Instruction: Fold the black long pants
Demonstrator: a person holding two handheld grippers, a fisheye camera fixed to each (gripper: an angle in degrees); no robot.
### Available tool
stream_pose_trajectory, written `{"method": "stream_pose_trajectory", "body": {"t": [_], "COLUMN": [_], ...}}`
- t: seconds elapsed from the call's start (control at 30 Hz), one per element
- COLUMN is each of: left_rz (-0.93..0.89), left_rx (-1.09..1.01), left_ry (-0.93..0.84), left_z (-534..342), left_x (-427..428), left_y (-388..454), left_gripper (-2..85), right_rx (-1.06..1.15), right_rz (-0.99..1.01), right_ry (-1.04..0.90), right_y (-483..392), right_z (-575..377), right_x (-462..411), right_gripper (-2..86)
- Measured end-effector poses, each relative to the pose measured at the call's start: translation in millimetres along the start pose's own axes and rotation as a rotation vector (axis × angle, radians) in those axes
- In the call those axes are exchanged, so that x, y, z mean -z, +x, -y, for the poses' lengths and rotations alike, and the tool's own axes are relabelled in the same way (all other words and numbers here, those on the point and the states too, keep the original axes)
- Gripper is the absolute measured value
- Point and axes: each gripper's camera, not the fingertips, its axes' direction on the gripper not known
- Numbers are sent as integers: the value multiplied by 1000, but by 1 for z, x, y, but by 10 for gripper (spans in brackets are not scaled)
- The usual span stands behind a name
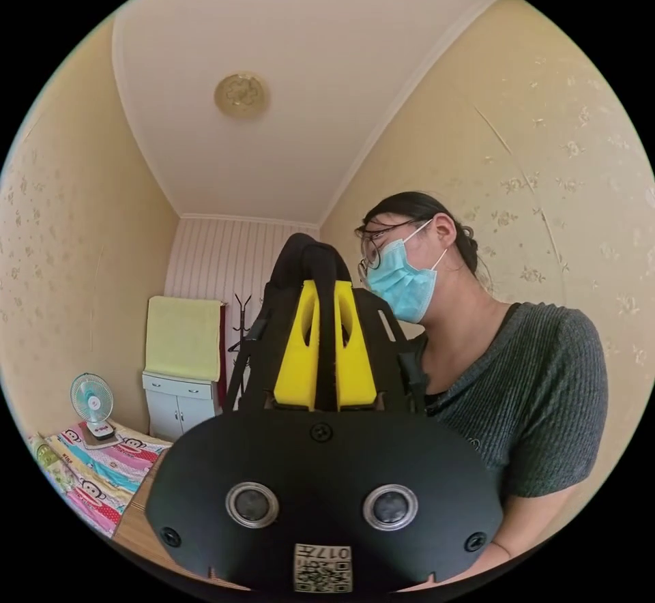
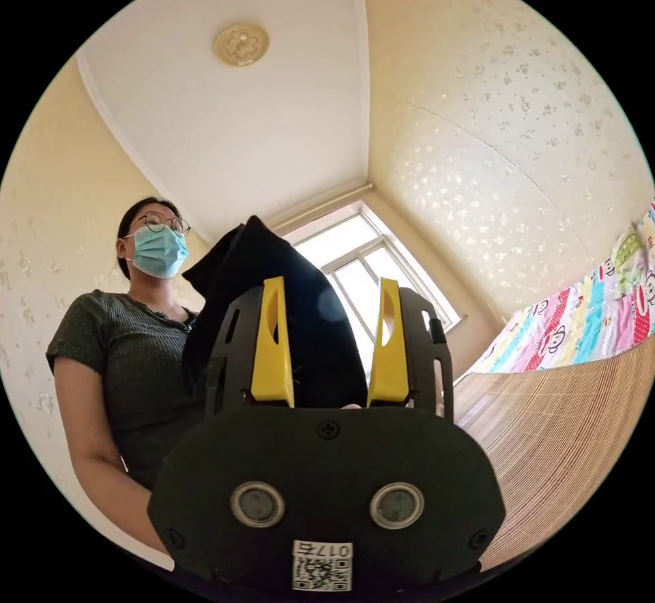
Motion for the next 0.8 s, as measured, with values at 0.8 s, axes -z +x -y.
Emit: {"method": "stream_pose_trajectory", "body": {"t": [0.8], "left_rz": [1283], "left_rx": [-17], "left_ry": [-148], "left_z": [110], "left_x": [77], "left_y": [17], "left_gripper": [17], "right_rx": [660], "right_rz": [-1139], "right_ry": [-262], "right_y": [-333], "right_z": [149], "right_x": [-220], "right_gripper": [29]}}
